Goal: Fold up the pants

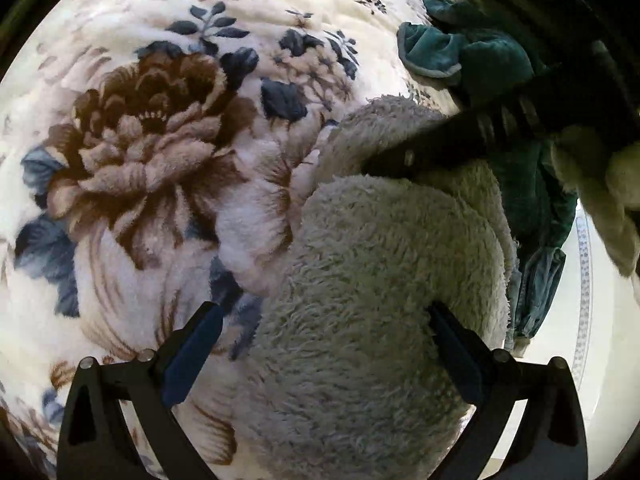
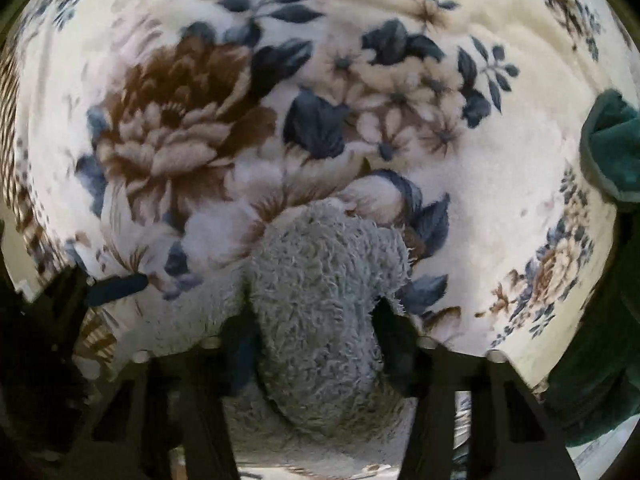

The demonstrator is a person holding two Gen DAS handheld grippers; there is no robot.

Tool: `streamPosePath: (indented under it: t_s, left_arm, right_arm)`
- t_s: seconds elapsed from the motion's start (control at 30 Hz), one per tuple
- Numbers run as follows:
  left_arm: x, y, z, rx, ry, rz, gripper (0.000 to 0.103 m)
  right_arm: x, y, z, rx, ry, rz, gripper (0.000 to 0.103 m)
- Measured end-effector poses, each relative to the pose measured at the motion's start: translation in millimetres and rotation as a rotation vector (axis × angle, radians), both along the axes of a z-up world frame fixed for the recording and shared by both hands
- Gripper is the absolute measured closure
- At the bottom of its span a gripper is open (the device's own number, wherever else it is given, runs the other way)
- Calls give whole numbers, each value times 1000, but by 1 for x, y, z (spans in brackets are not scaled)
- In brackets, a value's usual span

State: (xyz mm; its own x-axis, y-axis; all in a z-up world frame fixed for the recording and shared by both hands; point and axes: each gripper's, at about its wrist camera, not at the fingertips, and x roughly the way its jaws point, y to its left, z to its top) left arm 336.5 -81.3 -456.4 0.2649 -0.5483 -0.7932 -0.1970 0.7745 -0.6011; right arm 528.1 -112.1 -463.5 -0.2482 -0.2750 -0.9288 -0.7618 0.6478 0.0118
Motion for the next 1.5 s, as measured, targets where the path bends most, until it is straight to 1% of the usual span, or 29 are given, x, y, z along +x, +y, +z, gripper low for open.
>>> streamPosePath:
  t_s: [0.13,0.23,0.3,0.4,0.43,0.47,0.5,0.57,0.6,0.63,0.7,0.73,0.8,0.83,0.87,0.9,0.93,0.97,1.0,1.07,1.1,1.2,1.27,1.3,1.33,1.37,1.4,1.43,1.5]
  left_arm:
    - [1,3,-4,-14,8,4,0]
    - [1,3,-6,-18,10,0,0]
    - [2,3,-6,-13,11,-6,0]
    - [3,2,-5,-4,12,-13,0]
    - [3,1,-5,-7,14,-14,0]
    - [5,0,-6,-9,16,-13,0]
    - [5,0,-5,-9,16,-12,0]
    - [5,-3,-5,-9,14,-12,0]
    - [5,-4,-5,-11,14,-9,0]
    - [4,-5,-6,-13,15,-6,0]
    - [2,-8,-8,-23,19,-3,0]
    - [2,-10,-8,-24,20,-2,0]
    - [0,-14,-8,-30,20,-2,0]
    - [-1,-18,-7,-30,19,-9,0]
    - [-3,-23,-7,-27,16,-26,0]
    - [-5,-28,-7,-29,14,-42,0]
    - [-8,-34,-8,-28,17,-59,0]
    - [-10,-37,-10,-27,21,-67,0]
    - [-13,-40,-13,-33,28,-73,0]
    - [-16,-42,-17,-47,44,-66,0]
    - [-17,-41,-18,-54,50,-60,0]
    - [-18,-40,-20,-60,58,-57,0]
    - [-17,-41,-17,-58,54,-67,0]
    - [-17,-42,-15,-52,48,-75,0]
    - [-16,-42,-14,-45,43,-80,0]
    - [-16,-40,-13,-42,39,-84,0]
    - [-16,-40,-12,-39,40,-86,0]
    - [-14,-42,-11,-33,41,-86,0]
    - [-11,-45,-12,-35,47,-82,0]
  right_arm:
    - [27,-8,-7,15,11,-160,67]
    - [39,-24,-9,41,12,-285,69]
    - [49,-43,-12,77,28,-430,70]
    - [62,-81,-22,146,120,-728,70]
    - [63,-90,-25,158,145,-787,70]
    - [63,-92,-24,162,152,-802,70]
    - [63,-90,-22,161,149,-791,68]
    - [59,-73,-13,152,132,-668,63]
    - [56,-62,-6,145,109,-621,57]
    - [53,-47,0,140,70,-535,46]
    - [49,-29,-1,125,47,-425,33]
    - [43,-17,-6,99,49,-352,29]
    - [26,3,-25,-9,38,-154,30]
    - [11,11,-37,-85,7,1,37]
    - [6,13,-42,-101,-3,45,48]
    - [5,11,-46,-109,-9,37,61]
    - [13,6,-46,-96,-7,-43,66]
    - [30,-6,-43,-55,-2,-192,67]
    - [53,-29,-39,4,24,-428,70]
    - [75,-74,-44,89,115,-785,72]
    - [78,-96,-47,126,147,-932,72]
    - [69,-148,-57,224,234,-1264,72]
    - [60,-169,-60,300,296,-1408,72]
    - [60,-175,-56,312,289,-1425,69]
    - [62,-176,-46,326,262,-1400,68]
    - [67,-170,-31,333,207,-1325,66]
    - [71,-160,-14,344,139,-1221,56]
    - [76,-151,1,357,85,-1132,41]
    - [80,-123,27,328,-24,-882,24]
